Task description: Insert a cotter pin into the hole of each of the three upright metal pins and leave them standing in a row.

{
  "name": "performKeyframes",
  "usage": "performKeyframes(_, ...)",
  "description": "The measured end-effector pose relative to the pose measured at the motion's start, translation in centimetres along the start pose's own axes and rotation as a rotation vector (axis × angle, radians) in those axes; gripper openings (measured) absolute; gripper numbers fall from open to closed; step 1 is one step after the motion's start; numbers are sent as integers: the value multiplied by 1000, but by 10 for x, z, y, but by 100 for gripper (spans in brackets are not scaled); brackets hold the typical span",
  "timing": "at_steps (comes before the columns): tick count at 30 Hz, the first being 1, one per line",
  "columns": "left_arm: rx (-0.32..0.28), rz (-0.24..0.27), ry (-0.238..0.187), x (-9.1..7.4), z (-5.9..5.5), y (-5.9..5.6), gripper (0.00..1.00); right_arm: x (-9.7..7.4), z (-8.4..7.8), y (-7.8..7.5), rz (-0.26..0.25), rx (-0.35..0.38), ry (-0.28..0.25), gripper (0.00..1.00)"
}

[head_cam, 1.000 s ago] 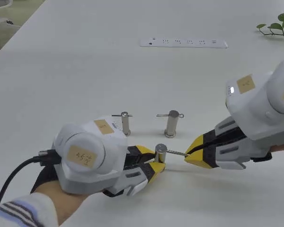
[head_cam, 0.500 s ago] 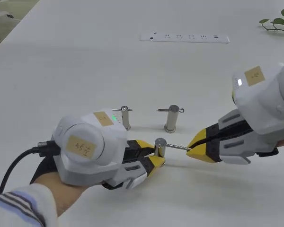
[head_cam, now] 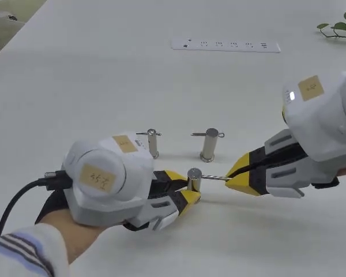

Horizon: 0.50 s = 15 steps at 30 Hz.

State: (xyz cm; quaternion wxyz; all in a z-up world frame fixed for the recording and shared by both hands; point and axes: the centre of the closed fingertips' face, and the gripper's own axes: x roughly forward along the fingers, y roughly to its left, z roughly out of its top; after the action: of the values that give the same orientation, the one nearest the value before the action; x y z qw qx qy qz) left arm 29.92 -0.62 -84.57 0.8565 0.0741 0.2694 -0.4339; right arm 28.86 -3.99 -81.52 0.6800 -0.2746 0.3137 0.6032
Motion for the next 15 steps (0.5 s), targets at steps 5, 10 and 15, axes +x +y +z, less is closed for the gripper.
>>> performKeyframes(5,2,1,0,0,0,0,11,0,0,-1,-3,-1,-1,3)
performKeyframes(10,14,-1,3,1,0,0,11,4,1,-2,-4,2,-7,3)
performKeyframes(15,13,-4,3,2,1,-1,11,8,2,-3,-2,9,-10,3)
